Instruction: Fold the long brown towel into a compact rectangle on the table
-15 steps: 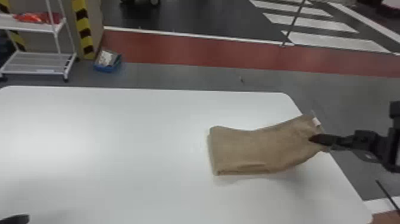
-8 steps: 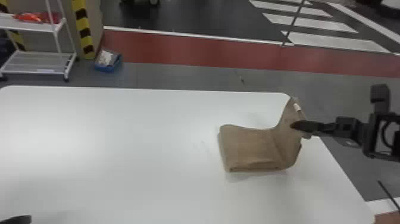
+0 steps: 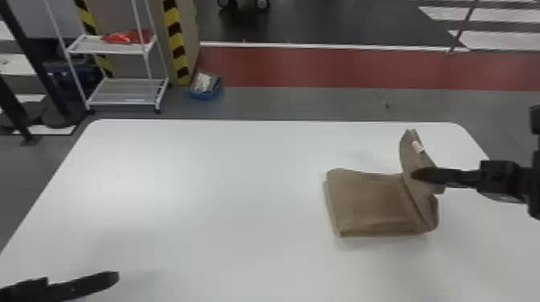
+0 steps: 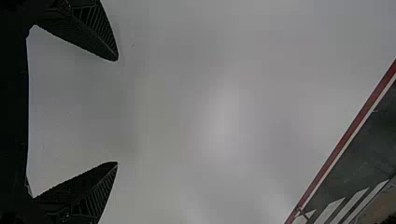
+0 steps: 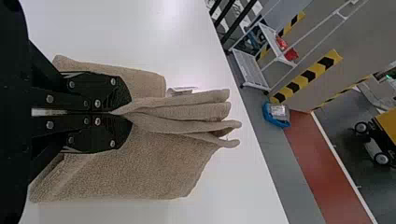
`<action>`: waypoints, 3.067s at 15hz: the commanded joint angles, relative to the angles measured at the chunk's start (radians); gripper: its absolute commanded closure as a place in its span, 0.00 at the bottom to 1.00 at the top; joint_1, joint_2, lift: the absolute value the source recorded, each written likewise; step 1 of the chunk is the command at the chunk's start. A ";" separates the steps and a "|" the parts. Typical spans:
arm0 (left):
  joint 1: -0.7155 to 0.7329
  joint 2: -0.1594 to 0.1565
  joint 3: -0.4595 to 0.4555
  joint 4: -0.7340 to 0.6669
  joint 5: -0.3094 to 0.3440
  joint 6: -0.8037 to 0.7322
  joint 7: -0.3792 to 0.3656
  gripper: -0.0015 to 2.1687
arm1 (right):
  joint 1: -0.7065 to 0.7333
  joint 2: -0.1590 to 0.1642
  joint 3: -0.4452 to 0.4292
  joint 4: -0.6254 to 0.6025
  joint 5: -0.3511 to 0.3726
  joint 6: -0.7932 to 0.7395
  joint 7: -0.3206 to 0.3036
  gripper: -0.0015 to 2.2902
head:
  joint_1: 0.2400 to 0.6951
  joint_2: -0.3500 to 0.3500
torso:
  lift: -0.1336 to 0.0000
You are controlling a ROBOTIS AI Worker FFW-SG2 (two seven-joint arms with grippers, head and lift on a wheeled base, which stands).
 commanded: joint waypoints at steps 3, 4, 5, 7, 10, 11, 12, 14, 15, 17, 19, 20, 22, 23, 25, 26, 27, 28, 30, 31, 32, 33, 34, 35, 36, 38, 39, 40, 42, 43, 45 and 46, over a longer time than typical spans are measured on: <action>-0.005 -0.006 -0.007 0.004 -0.001 0.000 0.002 0.04 | 0.019 0.033 0.088 -0.012 0.028 0.002 0.001 0.55 | 1.00 0.52 | 0.08; -0.005 -0.006 -0.007 0.005 -0.001 -0.003 0.002 0.04 | 0.016 0.039 0.124 -0.011 0.053 0.002 0.001 0.55 | 1.00 0.53 | 0.08; -0.005 -0.004 -0.007 0.005 0.000 -0.003 0.002 0.04 | 0.011 0.052 0.150 -0.009 0.066 0.002 0.001 0.55 | 1.00 0.55 | 0.08; -0.005 -0.006 -0.006 0.007 0.000 -0.003 0.000 0.04 | 0.004 0.077 0.191 -0.001 0.097 0.002 0.000 0.55 | 1.00 0.59 | 0.08; -0.005 -0.004 -0.004 0.014 0.000 -0.009 -0.004 0.04 | -0.003 0.109 0.251 0.017 0.137 0.002 -0.005 0.52 | 1.00 0.66 | 0.08; -0.005 -0.004 -0.004 0.016 0.000 -0.012 -0.004 0.04 | -0.004 0.115 0.269 0.022 0.146 0.002 -0.003 0.52 | 1.00 0.67 | 0.08; -0.005 -0.004 -0.002 0.019 0.000 -0.012 -0.006 0.04 | -0.004 0.118 0.296 0.022 0.155 0.002 -0.003 0.52 | 1.00 0.69 | 0.08; -0.005 -0.003 -0.002 0.022 0.000 -0.015 -0.004 0.04 | 0.001 0.120 0.331 0.022 0.166 0.002 0.015 0.52 | 1.00 0.71 | 0.08; -0.005 -0.001 -0.001 0.021 0.000 -0.015 -0.006 0.04 | 0.008 0.120 0.349 0.020 0.174 0.002 0.029 0.52 | 1.00 0.74 | 0.08; -0.005 -0.003 -0.001 0.022 0.000 -0.015 -0.004 0.04 | 0.017 0.120 0.368 0.012 0.177 0.002 0.063 0.52 | 1.00 0.77 | 0.08; -0.005 -0.004 -0.002 0.021 0.000 -0.015 -0.003 0.04 | 0.019 0.112 0.383 0.005 0.185 0.002 0.118 0.52 | 1.00 0.81 | 0.08; -0.005 -0.004 -0.002 0.021 0.000 -0.015 -0.001 0.04 | 0.022 0.109 0.388 0.000 0.192 0.002 0.147 0.52 | 1.00 0.82 | 0.08; -0.005 -0.006 -0.002 0.021 0.000 -0.015 -0.001 0.04 | 0.033 0.108 0.388 -0.012 0.191 0.002 0.176 0.23 | 1.00 0.83 | 0.08; -0.005 -0.006 -0.004 0.021 0.000 -0.015 0.000 0.04 | 0.042 0.108 0.385 -0.023 0.186 0.002 0.178 0.05 | 1.00 0.84 | 0.08; -0.006 -0.004 -0.006 0.021 0.000 -0.015 0.000 0.04 | 0.050 0.108 0.377 -0.026 0.175 0.002 0.207 0.03 | 1.00 0.85 | 0.08; -0.009 -0.006 -0.007 0.021 0.000 -0.015 0.002 0.04 | 0.054 0.109 0.371 -0.026 0.166 0.002 0.215 0.03 | 1.00 0.85 | 0.08; -0.009 -0.006 -0.009 0.021 0.000 -0.015 0.002 0.04 | 0.057 0.109 0.360 -0.026 0.155 0.002 0.216 0.03 | 1.00 0.86 | 0.08; -0.009 -0.006 -0.009 0.021 0.000 -0.015 0.002 0.04 | 0.063 0.111 0.351 -0.026 0.146 0.002 0.227 0.03 | 1.00 0.86 | 0.08; -0.014 -0.006 -0.009 0.028 0.000 -0.015 0.002 0.04 | 0.073 0.118 0.312 -0.029 0.073 0.002 0.248 0.03 | 1.00 0.86 | 0.08; -0.016 -0.006 -0.009 0.031 0.000 -0.015 0.002 0.04 | 0.074 0.129 0.265 -0.029 0.010 0.002 0.271 0.03 | 1.00 0.86 | 0.08; -0.016 -0.007 -0.009 0.031 0.000 -0.015 0.000 0.04 | 0.079 0.132 0.217 -0.029 -0.052 0.002 0.285 0.03 | 1.00 0.88 | 0.08; -0.016 -0.007 -0.009 0.031 0.000 -0.015 0.002 0.04 | 0.082 0.132 0.184 -0.029 -0.064 0.002 0.293 0.07 | 1.00 0.89 | 0.08; -0.016 -0.006 -0.009 0.031 0.000 -0.015 0.003 0.04 | 0.088 0.125 0.180 -0.029 -0.061 0.002 0.304 0.13 | 1.00 0.89 | 0.08; -0.019 -0.006 -0.009 0.031 -0.001 -0.015 0.003 0.04 | 0.100 0.114 0.177 -0.029 -0.058 0.002 0.348 0.23 | 1.00 0.88 | 0.08; -0.022 -0.006 -0.009 0.033 -0.001 -0.015 0.002 0.04 | 0.128 0.083 0.168 -0.040 -0.049 0.002 0.423 0.47 | 1.00 0.87 | 0.08; -0.023 -0.003 -0.009 0.033 -0.001 -0.015 0.002 0.04 | 0.183 0.043 0.159 -0.075 -0.015 0.002 0.463 0.81 | 1.00 0.86 | 0.08; -0.026 -0.003 -0.009 0.033 -0.003 -0.015 0.002 0.04 | 0.200 0.023 0.161 -0.078 0.011 0.002 0.475 0.89 | 1.00 0.85 | 0.08; -0.031 -0.003 -0.010 0.034 -0.004 -0.015 0.002 0.04 | 0.217 0.016 0.173 -0.086 0.036 0.002 0.480 0.89 | 1.00 0.84 | 0.08; -0.032 -0.003 -0.015 0.033 -0.007 -0.012 0.002 0.04 | 0.234 0.014 0.220 -0.095 0.097 0.002 0.485 0.89 | 1.00 0.80 | 0.08; -0.032 -0.001 -0.015 0.033 -0.007 -0.012 0.002 0.04 | 0.226 0.016 0.248 -0.093 0.139 0.002 0.477 0.89 | 1.00 0.80 | 0.08; -0.031 -0.001 -0.015 0.030 -0.007 -0.012 0.000 0.04 | 0.180 0.020 0.306 -0.049 0.188 0.002 0.455 0.89 | 1.00 0.81 | 0.08; -0.031 -0.001 -0.015 0.028 -0.007 -0.012 0.000 0.04 | 0.143 0.028 0.328 -0.009 0.200 0.002 0.435 0.89 | 1.00 0.81 | 0.08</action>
